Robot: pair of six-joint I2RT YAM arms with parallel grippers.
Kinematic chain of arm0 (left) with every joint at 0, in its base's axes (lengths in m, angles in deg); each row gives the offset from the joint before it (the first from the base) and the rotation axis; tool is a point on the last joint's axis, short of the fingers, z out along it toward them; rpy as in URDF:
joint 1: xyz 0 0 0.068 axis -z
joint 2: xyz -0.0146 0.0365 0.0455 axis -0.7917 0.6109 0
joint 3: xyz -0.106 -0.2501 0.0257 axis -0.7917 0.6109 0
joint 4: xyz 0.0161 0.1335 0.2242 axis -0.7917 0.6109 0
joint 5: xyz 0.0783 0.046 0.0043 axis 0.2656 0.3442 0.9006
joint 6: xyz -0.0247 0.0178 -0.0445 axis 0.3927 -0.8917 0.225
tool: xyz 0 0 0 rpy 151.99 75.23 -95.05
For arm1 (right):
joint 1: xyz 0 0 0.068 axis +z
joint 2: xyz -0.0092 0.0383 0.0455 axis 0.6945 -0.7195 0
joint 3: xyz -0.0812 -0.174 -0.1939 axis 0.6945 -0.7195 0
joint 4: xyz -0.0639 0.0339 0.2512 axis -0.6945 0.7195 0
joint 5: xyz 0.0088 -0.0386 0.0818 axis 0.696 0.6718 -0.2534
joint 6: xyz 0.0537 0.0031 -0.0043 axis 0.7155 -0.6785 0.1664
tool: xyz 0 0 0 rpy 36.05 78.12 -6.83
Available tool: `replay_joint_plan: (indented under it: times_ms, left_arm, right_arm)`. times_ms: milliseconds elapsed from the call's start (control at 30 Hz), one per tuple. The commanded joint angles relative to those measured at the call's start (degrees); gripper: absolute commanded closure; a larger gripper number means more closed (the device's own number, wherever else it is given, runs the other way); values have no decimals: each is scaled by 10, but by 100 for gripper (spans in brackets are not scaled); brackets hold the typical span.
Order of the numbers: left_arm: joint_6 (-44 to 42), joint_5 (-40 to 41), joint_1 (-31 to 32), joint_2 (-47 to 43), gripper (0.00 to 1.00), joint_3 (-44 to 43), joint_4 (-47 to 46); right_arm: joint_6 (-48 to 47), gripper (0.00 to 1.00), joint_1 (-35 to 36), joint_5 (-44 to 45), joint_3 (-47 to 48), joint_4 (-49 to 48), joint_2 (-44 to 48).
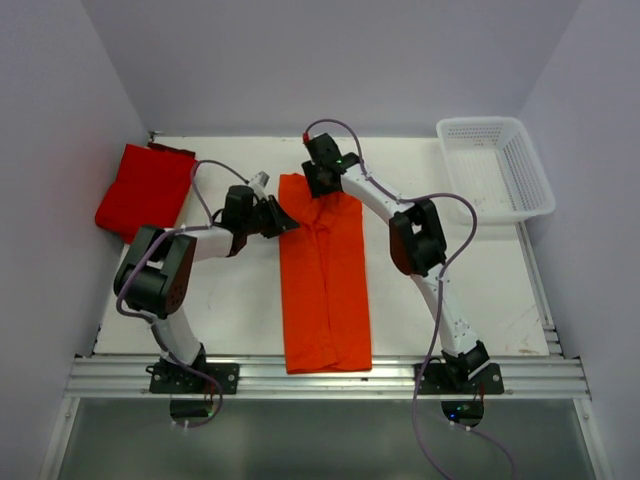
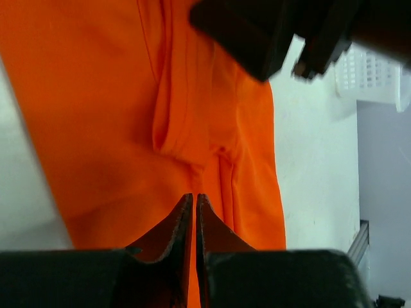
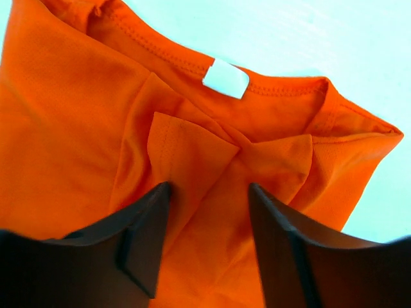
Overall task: Fold and stack the t-shirts
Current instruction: Fold the tshirt
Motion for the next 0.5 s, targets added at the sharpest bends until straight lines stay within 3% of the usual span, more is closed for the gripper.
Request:
replay_joint_plan:
  times_ms: [0, 67, 133, 167, 233, 467]
  left_arm:
    - [-21, 40, -2, 46, 91, -70, 10]
    - [-19, 46, -6, 84, 96, -117, 19]
    - [-18, 58, -10, 105, 100, -157, 45]
    - [-19, 63, -10, 121, 100, -168, 65]
    - [-19, 81, -10, 134, 100, -188, 84]
    - [-6, 82, -10, 168, 100, -198, 89]
  right_arm:
    - [-11, 47, -4, 21, -17, -4, 51]
    - [-10, 53, -4, 20, -36, -10, 63]
    - [-11, 70, -4, 21, -54, -17, 76]
    - [-14, 88, -5, 21, -74, -30, 89]
    - [-15, 100, -5, 22, -87, -38, 97]
    - [-23, 100, -10, 32, -87, -29, 96]
